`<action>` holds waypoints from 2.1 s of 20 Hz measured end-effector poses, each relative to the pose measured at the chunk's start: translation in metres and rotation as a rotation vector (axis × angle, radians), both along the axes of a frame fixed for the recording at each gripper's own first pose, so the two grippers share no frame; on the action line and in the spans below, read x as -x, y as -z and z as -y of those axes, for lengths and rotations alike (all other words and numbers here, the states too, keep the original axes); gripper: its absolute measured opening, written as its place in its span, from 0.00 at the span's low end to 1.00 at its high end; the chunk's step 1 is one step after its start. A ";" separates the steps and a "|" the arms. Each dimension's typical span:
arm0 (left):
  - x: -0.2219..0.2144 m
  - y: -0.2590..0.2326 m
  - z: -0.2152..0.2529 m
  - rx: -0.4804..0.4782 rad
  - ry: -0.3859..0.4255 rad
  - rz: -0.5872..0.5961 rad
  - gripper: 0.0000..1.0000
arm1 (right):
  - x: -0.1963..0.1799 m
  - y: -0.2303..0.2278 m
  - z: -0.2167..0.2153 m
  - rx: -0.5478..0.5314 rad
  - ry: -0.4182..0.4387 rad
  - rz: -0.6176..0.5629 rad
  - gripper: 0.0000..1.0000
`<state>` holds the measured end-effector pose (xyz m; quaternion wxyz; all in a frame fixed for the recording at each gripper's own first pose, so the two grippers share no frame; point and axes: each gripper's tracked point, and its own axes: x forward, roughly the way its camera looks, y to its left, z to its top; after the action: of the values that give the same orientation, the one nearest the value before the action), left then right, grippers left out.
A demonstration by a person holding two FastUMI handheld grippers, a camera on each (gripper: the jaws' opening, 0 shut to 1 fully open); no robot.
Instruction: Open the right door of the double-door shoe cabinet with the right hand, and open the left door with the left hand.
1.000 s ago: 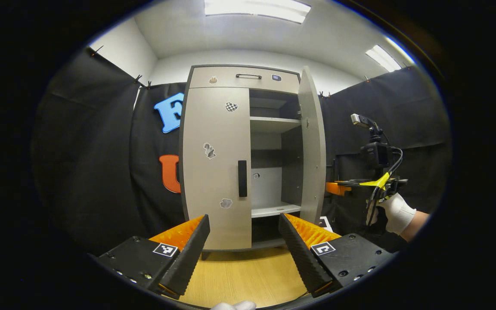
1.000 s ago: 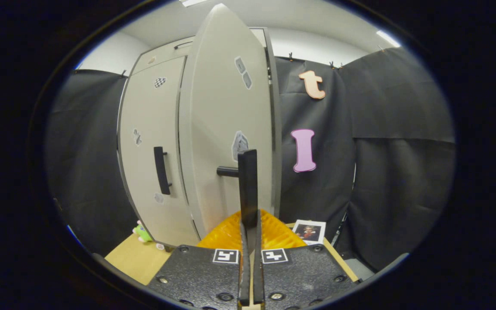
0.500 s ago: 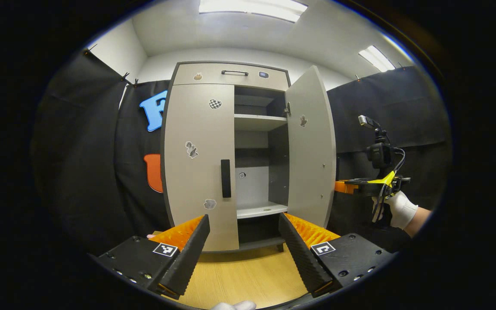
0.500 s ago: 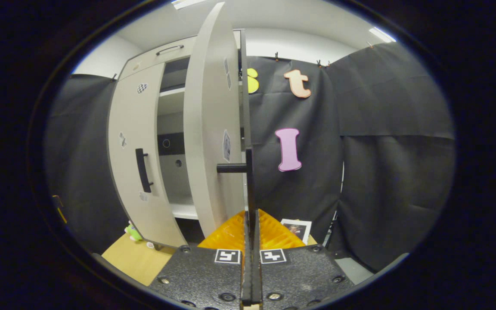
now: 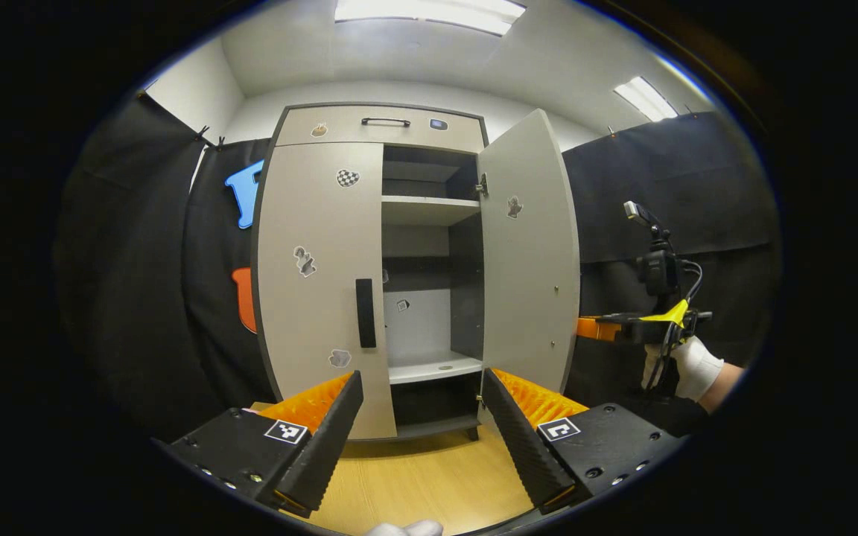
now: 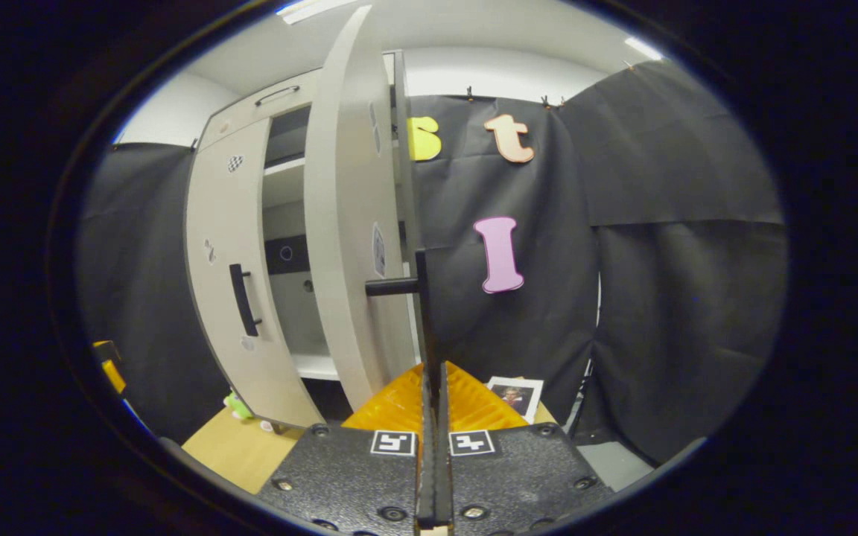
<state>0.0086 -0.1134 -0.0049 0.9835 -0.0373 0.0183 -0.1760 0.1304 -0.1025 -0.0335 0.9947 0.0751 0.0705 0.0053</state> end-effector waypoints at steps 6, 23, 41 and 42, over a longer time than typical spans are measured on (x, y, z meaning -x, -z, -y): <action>-0.021 0.011 0.013 -0.012 0.026 -0.044 0.96 | 0.009 0.005 0.007 0.034 0.007 -0.010 0.04; -0.039 0.020 -0.065 -0.047 -0.181 -0.024 0.96 | 0.105 -0.030 -0.050 0.111 0.105 0.037 1.00; -0.139 0.007 -0.063 -0.047 -0.277 0.014 0.96 | 0.086 -0.025 -0.126 0.155 -0.107 0.048 1.00; -0.149 0.006 -0.061 -0.042 -0.282 0.018 0.96 | 0.085 -0.027 -0.125 0.158 -0.107 0.048 0.99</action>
<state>0.1579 -0.0529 -0.0111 0.9992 -0.0173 0.0077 -0.0360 0.0451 0.0223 -0.0069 0.9972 -0.0075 0.0510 0.0544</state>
